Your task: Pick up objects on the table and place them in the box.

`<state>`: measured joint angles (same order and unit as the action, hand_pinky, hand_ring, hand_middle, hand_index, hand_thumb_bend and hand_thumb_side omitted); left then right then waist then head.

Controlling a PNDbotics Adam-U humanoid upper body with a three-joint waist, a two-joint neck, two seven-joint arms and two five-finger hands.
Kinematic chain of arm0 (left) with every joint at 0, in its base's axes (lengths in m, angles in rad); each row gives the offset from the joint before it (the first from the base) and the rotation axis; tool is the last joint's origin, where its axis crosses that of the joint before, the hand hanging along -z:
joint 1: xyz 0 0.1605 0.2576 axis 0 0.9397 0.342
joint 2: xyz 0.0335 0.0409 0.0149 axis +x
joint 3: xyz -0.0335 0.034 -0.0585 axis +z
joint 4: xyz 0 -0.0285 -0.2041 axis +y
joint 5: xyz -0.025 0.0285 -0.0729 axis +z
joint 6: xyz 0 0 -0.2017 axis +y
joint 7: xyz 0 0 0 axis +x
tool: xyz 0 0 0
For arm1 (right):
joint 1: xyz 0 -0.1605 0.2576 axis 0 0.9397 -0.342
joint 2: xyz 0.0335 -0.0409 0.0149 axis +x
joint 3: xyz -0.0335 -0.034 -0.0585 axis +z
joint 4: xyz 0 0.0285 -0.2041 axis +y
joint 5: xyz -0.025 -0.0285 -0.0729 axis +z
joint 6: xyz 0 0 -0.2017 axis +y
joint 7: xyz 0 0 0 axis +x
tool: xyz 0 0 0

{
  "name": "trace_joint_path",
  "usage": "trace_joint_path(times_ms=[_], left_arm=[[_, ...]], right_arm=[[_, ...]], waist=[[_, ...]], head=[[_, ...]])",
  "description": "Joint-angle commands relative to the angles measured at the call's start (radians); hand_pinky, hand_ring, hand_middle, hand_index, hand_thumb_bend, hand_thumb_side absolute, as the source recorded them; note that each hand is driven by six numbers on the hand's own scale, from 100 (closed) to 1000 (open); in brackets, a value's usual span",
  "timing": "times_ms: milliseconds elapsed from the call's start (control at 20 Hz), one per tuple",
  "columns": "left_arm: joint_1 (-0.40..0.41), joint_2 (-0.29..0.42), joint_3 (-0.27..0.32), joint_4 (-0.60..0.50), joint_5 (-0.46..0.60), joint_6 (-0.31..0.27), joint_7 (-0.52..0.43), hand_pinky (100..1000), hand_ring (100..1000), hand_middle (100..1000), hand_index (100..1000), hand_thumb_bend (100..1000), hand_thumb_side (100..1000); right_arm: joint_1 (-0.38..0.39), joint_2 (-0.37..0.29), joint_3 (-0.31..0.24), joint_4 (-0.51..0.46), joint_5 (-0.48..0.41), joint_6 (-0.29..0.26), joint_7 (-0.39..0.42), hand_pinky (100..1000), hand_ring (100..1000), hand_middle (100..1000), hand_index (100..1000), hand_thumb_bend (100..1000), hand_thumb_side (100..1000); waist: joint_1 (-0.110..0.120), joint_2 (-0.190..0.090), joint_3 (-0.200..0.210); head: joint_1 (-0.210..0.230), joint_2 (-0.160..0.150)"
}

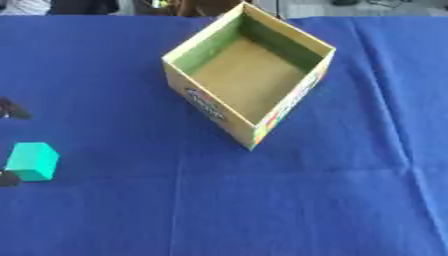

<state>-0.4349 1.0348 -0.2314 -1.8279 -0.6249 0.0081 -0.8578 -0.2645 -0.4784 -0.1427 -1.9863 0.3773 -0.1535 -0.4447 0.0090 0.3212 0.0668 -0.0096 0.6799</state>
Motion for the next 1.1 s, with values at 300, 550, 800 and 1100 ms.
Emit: trace_joint_path(times_ms=[300, 550, 800, 1100], left_arm=[[-0.038, -0.015, -0.029, 0.109, 0.000, -0.028, -0.007, 858, 875, 874, 1000, 679, 808], [-0.044, -0.036, -0.041, 0.158, 0.023, -0.034, -0.005, 850, 866, 863, 1000, 676, 799], [-0.050, -0.060, -0.051, 0.213, 0.040, -0.040, 0.014, 822, 838, 815, 1000, 674, 790], [-0.057, -0.078, -0.055, 0.258, 0.005, -0.066, 0.079, 762, 798, 759, 954, 606, 761]], right_arm=[[-0.012, -0.015, -0.005, -0.014, -0.007, -0.002, 0.002, 791, 793, 544, 699, 122, 814], [-0.012, -0.013, -0.005, -0.014, -0.008, -0.001, 0.001, 792, 794, 543, 698, 121, 810], [-0.012, -0.009, -0.006, -0.014, -0.009, 0.000, 0.000, 792, 794, 541, 696, 120, 809], [-0.010, -0.006, -0.007, -0.014, -0.009, -0.001, -0.001, 793, 794, 539, 695, 119, 807]], waist=[[-0.001, -0.009, -0.009], [-0.002, -0.006, -0.009], [-0.005, -0.002, -0.011], [-0.007, 0.000, -0.015]], head=[[0.011, -0.017], [0.014, -0.018], [0.018, -0.021], [0.020, -0.024]])
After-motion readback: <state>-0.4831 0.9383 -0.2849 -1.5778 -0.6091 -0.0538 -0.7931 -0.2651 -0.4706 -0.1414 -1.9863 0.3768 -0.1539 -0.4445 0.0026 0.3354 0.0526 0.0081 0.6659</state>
